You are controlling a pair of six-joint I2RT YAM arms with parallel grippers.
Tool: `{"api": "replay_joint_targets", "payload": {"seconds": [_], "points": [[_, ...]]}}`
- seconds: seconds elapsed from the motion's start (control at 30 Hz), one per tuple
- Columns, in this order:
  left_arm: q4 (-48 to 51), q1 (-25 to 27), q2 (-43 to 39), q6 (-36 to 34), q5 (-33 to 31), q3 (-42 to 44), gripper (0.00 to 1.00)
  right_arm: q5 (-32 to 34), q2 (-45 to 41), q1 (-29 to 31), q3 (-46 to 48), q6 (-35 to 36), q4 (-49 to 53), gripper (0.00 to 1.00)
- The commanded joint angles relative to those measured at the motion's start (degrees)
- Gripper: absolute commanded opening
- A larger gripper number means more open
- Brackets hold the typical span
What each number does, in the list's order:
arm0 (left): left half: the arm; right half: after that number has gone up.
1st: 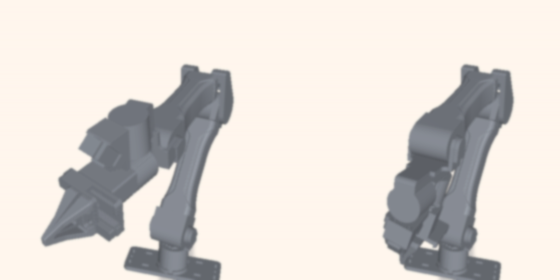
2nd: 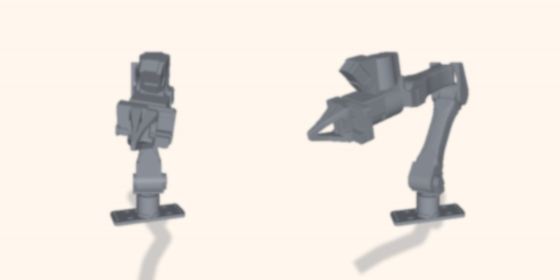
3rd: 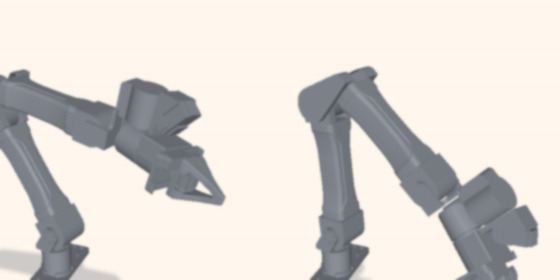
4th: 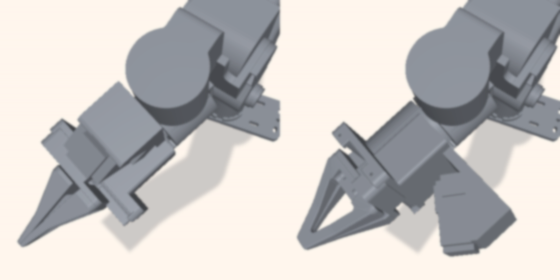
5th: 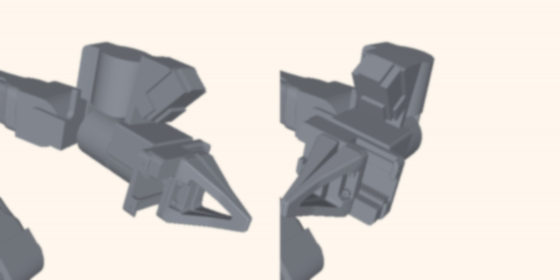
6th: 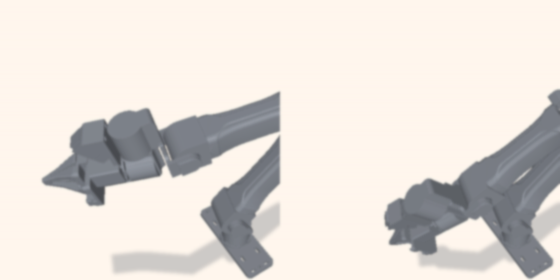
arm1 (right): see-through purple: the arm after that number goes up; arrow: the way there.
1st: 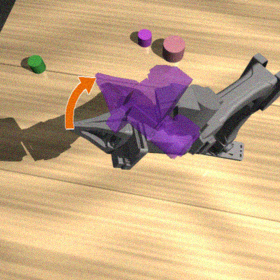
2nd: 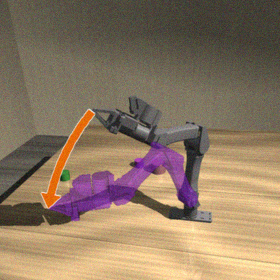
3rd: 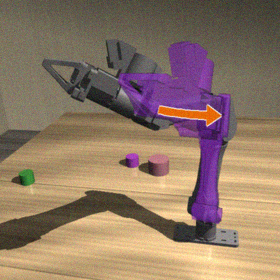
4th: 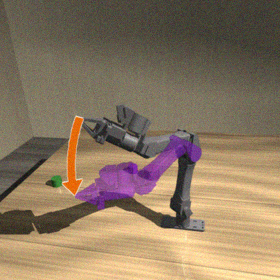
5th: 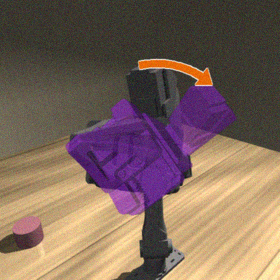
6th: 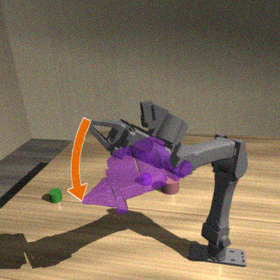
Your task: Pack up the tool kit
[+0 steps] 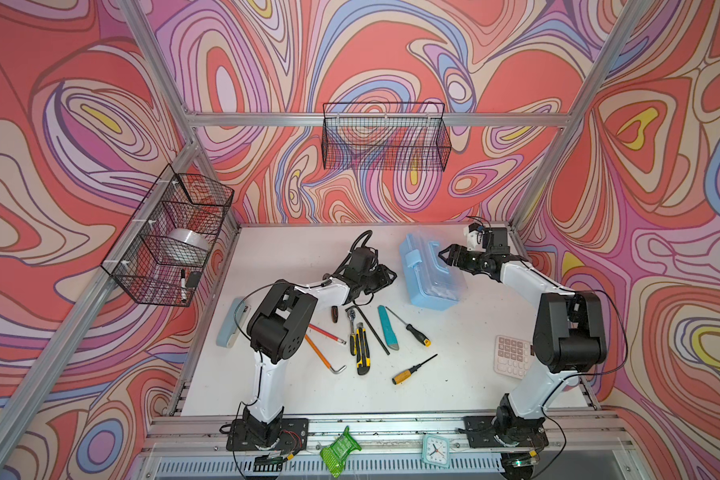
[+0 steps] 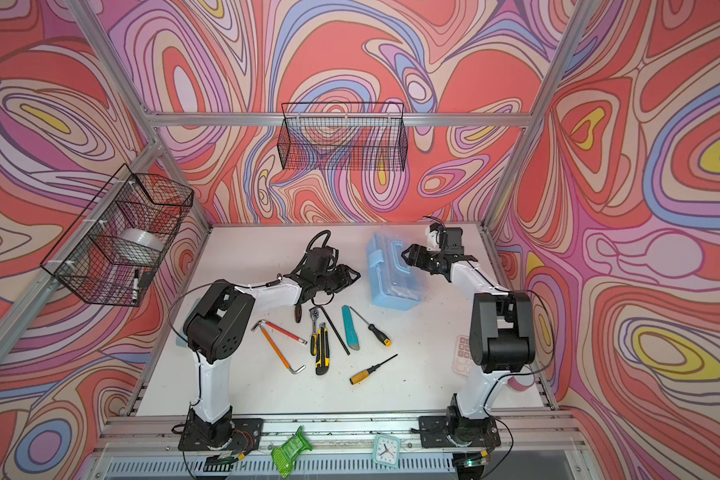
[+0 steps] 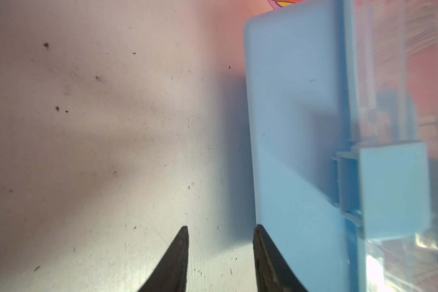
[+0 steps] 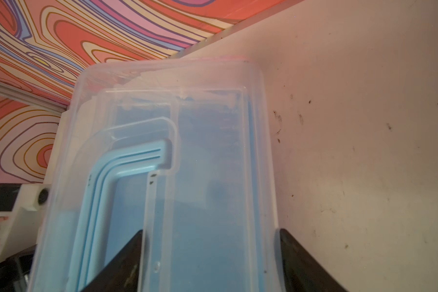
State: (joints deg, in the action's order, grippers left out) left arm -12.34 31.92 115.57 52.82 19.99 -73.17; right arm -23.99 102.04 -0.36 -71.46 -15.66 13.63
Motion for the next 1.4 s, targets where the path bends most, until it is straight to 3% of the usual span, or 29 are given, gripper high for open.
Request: {"api": "replay_joint_targets", "payload": {"seconds": [0.0,0.3,0.5,0.9,1.37], "points": [[4.5,-0.1,-3.8,-4.8,-2.1,-0.9,0.52,6.1,1.5,1.1,-1.2,3.2,6.7,0.52],[11.1,0.6,-8.4,-11.5,-5.3,-1.7,0.67,9.8,3.3,5.1,-2.6,4.4,8.4,0.51],[17.4,2.7,-10.0,-17.2,-8.6,-4.8,0.69,13.1,3.7,6.8,-3.9,4.9,10.1,0.52],[15.8,2.9,-9.6,-14.8,-7.6,-2.5,0.63,9.9,2.8,7.1,-2.5,4.0,8.9,0.52],[14.5,2.9,-4.9,-12.0,-5.0,-5.8,0.53,-0.9,1.3,7.0,-1.8,-2.4,4.2,0.51]]}}
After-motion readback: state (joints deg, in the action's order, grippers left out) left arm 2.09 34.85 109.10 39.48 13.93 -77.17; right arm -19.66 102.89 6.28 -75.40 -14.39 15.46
